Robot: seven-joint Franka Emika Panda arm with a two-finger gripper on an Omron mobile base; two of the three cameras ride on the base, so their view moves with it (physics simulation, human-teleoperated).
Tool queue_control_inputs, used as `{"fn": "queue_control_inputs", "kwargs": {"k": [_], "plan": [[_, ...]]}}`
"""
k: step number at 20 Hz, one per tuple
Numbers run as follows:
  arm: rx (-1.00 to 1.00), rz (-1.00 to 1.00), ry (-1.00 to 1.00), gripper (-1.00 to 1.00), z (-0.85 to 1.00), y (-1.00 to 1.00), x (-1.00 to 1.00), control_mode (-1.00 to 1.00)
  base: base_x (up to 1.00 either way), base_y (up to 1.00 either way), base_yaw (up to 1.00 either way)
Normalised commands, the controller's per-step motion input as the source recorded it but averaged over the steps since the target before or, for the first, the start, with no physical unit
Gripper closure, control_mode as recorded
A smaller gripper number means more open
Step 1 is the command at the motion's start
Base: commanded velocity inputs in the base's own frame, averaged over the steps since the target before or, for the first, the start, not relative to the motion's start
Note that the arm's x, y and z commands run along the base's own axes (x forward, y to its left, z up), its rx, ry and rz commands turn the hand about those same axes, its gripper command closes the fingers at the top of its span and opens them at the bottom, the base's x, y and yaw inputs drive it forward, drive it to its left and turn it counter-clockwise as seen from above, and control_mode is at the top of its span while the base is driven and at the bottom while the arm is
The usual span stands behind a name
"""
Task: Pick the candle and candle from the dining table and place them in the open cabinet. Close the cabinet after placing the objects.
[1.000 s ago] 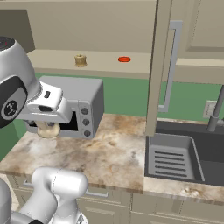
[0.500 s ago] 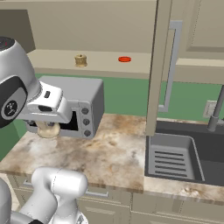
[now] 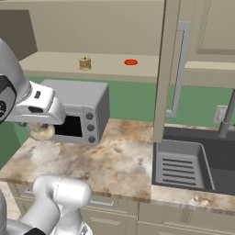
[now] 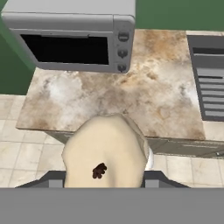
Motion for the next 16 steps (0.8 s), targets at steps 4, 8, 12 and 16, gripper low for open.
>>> {"fn": "queue_control_inputs", "kwargs": {"k": [4, 8, 12, 16], "plan": [[-0.01, 0.0, -0.21, 1.0, 0.46, 0.29, 0.2, -1.0, 0.0, 0.0, 0.0], [0.0, 0.0, -0.16, 1.0, 0.15, 0.45, 0.15, -1.0, 0.0, 0.0, 0.0], [0.01, 0.0, -0.06, 1.0, 0.0, 0.14, 0.36, -1.0, 0.0, 0.0, 0.0], [0.03, 0.0, -0.07, 1.0, 0.0, 0.02, 0.96, -1.0, 0.0, 0.0, 0.0]]}}
